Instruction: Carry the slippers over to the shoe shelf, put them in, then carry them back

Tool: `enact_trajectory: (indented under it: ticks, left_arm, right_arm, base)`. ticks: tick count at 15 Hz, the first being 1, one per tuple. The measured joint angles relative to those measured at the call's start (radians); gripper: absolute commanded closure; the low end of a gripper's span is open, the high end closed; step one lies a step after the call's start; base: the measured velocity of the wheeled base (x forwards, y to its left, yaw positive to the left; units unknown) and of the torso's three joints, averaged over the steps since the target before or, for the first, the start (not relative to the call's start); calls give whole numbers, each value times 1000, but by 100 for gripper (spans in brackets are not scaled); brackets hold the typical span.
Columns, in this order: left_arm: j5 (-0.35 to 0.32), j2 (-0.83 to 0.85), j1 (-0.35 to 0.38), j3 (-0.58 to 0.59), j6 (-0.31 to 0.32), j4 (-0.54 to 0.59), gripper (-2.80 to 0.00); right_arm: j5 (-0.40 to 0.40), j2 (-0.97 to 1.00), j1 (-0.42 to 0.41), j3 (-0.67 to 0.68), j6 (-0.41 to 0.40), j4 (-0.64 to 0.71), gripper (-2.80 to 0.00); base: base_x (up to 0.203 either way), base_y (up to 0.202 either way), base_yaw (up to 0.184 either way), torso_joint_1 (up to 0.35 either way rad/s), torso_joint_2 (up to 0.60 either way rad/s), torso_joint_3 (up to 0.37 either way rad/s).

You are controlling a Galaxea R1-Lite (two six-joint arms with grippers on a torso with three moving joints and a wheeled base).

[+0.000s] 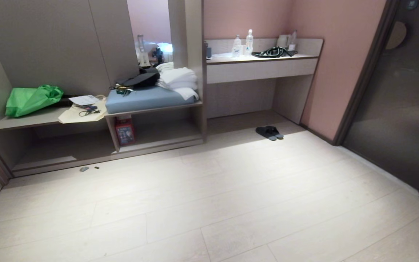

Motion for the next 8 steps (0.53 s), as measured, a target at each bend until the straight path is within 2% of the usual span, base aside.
enact_trajectory:
  ticks: [8]
  left_arm:
    - [0, 0, 0, 0, -2, 1, 0]
  right_arm:
    - [-1, 0, 0, 0, -4, 0, 0]
  base:
    - [0, 0, 0, 0, 0, 0]
